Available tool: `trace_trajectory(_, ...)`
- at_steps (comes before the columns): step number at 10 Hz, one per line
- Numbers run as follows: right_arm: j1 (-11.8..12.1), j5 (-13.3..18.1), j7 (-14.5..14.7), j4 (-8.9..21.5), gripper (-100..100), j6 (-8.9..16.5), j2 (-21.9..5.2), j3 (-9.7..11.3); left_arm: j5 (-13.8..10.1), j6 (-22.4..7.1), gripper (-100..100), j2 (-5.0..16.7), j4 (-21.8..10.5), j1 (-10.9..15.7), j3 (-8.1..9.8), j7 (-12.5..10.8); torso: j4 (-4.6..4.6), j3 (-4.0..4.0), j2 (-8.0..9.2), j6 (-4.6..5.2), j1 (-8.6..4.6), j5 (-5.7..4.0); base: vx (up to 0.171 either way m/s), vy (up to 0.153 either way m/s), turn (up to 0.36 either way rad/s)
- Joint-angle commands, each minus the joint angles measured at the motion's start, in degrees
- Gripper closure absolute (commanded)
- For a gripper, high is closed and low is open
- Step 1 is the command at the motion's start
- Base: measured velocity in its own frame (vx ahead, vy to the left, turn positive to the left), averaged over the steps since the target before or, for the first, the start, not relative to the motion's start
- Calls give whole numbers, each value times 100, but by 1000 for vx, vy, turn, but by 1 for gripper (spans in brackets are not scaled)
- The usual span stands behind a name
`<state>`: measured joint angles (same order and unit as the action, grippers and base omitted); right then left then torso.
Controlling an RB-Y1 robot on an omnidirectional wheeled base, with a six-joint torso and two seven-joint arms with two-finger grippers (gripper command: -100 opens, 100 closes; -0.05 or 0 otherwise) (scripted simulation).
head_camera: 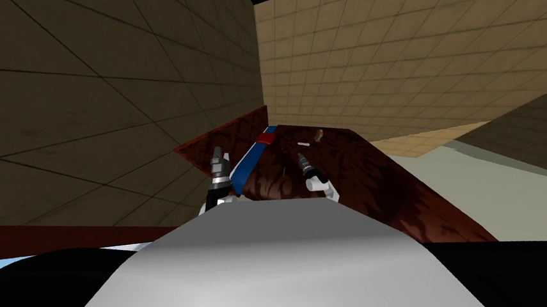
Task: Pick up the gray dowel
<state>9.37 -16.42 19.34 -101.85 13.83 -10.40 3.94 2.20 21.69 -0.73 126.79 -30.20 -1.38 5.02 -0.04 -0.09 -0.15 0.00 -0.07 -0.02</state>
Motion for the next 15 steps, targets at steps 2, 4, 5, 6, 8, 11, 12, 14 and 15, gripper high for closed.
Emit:
trace_trajectory(2, -297, -135, 171, 398, -100, 395, -31, 65, 0, 0, 0, 0, 0, 0, 0, 0, 0, 1, 2, 3, 2, 0, 26, -23, 73)
trace_trajectory(4, -473, -209, 286, 694, -100, 644, -51, 124, 0, 0, 0, 0, 0, 0, 0, 0, 0, 0, 1, 3, 3, 1, 26, -18, 109)
trace_trajectory(5, -473, -209, 286, 694, -100, 732, -51, 124, 0, 0, 0, 0, 0, 0, 0, 0, 0, 0, 0, 0, 4, 1, 26, -22, 53)
trace_trajectory(6, -649, -276, 404, 968, -100, 913, -75, 190, 0, 0, 0, 0, 0, -1, 0, 0, 0, 1, 1, 4, 4, 1, 36, -13, 99)
trace_trajectory(8, -825, -335, 523, 1202, -100, 1199, -104, 263, 0, 0, 0, 0, 0, -1, 0, 0, -1, -1, 0, 4, 7, 2, 31, -7, 96)
trace_trajectory(11, -998, -386, 645, 1550, -100, 1518, -135, 342, 0, 0, 0, 0, 0, 0, 0, 0, -1, -1, -2, 2, 10, 2, 31, -4, 70)
trace_trajectory(12, -1170, -428, 767, 1739, -100, 1737, -168, 428, 0, 0, 0, 0, 0, -1, 0, 0, -1, -1, -1, 4, 11, 3, 31, 0, 119)
trace_trajectory(14, -1339, -464, 890, 2115, -100, 1965, -200, 519, 0, 0, 0, 0, 0, -1, 0, 0, -1, 0, 0, 5, 12, 3, 34, 4, 82)
trace_trajectory(15, -1339, -464, 890, 2153, -100, 2017, -200, 519, 0, 0, 0, 0, 0, -1, 0, 0, -1, -2, -3, 2, 16, 4, 36, 3, 58)
